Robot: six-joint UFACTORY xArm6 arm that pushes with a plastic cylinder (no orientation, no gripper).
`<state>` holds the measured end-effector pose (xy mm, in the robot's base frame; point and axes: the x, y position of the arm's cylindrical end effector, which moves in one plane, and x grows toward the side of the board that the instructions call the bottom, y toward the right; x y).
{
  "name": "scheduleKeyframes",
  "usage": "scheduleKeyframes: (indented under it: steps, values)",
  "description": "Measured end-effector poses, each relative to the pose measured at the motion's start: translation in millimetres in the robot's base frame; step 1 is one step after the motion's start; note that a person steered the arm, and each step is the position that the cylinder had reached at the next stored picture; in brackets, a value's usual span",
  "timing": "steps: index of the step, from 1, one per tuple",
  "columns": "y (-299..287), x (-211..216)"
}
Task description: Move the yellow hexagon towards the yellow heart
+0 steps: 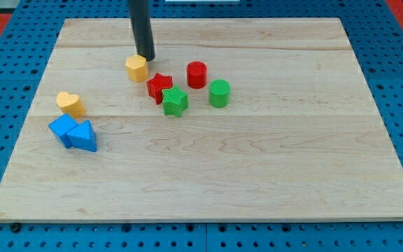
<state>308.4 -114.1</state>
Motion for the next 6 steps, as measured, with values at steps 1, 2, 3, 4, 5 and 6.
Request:
scheduleKeyframes:
  steps: [1, 2, 3, 4, 5, 6]
  values:
    - [-32.3, 2.4]
    - [-27.2, 16.8]
    - [-15.5, -2.2]
    - [16.5, 40.8]
    - [-15.1, 45.0]
    - [-30.8, 51.8]
